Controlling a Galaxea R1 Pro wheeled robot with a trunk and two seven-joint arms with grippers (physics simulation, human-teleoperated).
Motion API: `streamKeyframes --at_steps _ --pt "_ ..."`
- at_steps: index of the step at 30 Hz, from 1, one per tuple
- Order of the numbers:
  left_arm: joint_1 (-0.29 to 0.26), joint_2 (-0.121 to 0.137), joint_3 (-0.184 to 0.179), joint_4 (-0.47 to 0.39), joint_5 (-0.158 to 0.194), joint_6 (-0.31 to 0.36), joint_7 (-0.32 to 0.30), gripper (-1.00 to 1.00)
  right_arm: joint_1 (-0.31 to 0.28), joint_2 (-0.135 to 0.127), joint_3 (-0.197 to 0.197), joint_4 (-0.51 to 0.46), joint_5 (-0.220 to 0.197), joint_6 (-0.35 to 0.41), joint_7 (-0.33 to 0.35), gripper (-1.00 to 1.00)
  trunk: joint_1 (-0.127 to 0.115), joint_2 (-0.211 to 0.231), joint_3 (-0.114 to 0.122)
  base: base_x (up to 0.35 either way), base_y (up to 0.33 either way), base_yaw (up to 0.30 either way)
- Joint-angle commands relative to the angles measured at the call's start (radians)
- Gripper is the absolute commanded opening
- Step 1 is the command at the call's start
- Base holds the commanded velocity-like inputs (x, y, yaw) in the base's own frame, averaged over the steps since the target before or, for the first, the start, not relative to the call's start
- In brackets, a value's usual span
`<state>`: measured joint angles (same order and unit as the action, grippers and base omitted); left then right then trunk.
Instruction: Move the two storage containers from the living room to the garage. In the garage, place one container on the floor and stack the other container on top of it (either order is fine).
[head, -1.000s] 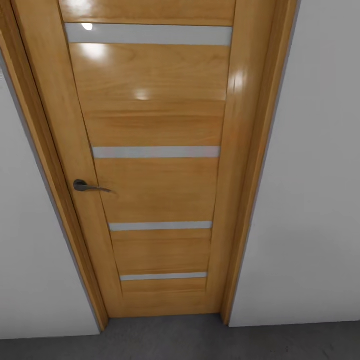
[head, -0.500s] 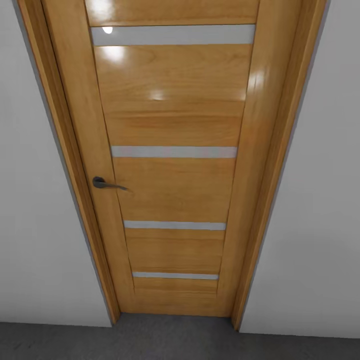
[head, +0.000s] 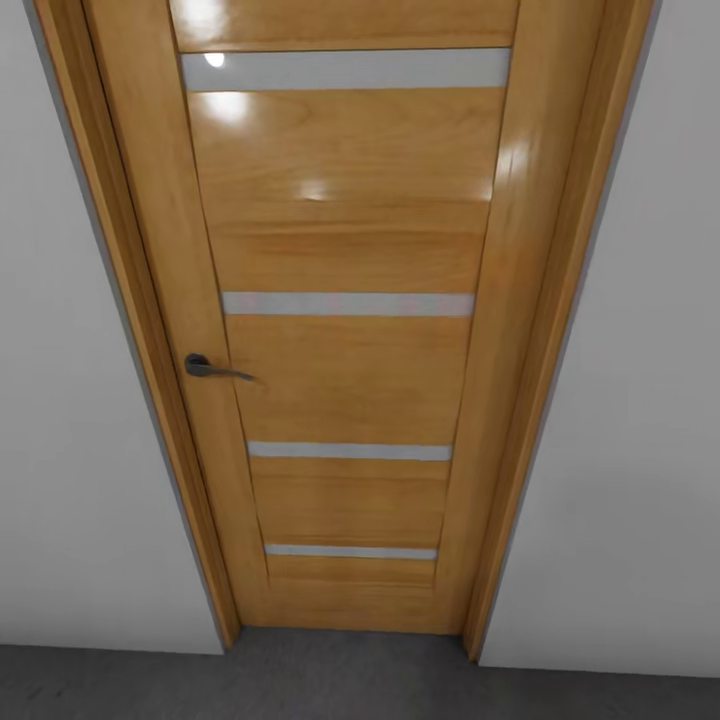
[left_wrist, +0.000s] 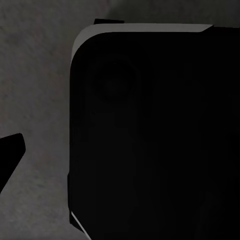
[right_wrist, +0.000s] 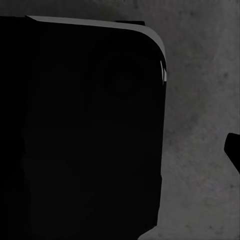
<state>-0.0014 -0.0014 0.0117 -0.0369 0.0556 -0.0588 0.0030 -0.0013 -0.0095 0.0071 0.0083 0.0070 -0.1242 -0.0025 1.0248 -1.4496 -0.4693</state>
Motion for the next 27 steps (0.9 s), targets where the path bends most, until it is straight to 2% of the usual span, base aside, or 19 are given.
streamKeyframes --at_steps 1,10,22,27 --pt "0.0 0.0 0.0 0.0 0.006 -0.003 0.0 1.0 0.0 0.0 0.001 0.001 0.001 -0.004 0.0 1.0 0.0 0.0 -0.001 0.081 0.0 0.0" --pt "0.0 0.0 -0.001 0.0 0.006 -0.002 -0.001 1.0 0.0 0.0 0.001 0.001 0.001 -0.006 0.0 1.0 0.0 0.0 -0.001 0.167 0.0 0.0" --pt "0.0 0.0 -0.001 0.0 0.006 -0.002 -0.001 1.0 0.0 0.002 -0.001 0.001 0.001 -0.005 0.0 1.0 0.0 0.0 -0.001 0.266 0.0 0.0" --pt "0.0 0.0 -0.001 0.0 0.006 -0.002 -0.001 1.0 0.0 0.003 -0.001 0.001 0.001 -0.005 -0.001 1.0 0.0 0.0 -0.001 0.087 0.0 0.0"
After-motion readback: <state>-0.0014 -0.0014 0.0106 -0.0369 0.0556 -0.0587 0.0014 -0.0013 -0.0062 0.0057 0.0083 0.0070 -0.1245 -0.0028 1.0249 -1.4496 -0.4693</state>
